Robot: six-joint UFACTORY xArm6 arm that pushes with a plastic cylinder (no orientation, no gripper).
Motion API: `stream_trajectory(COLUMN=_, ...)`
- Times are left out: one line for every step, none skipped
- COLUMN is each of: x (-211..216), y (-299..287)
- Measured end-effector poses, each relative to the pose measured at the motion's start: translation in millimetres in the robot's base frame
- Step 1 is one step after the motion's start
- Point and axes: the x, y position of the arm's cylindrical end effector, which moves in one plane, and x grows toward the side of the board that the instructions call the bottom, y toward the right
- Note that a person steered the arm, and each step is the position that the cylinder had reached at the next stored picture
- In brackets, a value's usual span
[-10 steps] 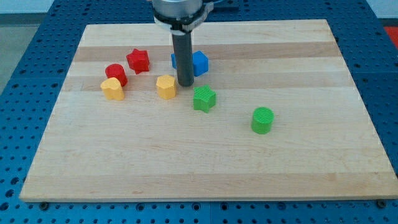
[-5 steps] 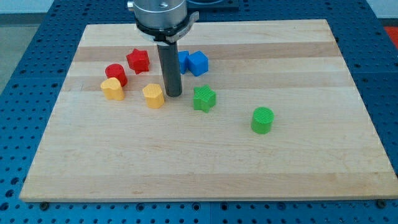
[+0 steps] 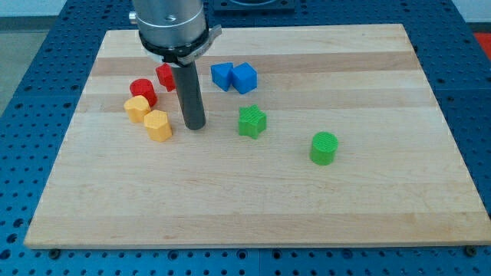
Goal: Put the hexagon below the heart
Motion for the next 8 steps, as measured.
stream_trajectory(x=4, y=2)
stream_trajectory(x=14, y=10)
stream_trajectory(x=17, y=-6)
stream_trajectory(x=19, y=-23)
stream_trajectory(x=20, y=-41)
stream_trajectory(x=20, y=-49)
stream_trajectory(x=20, y=-42)
stream_trajectory(x=7, y=-4)
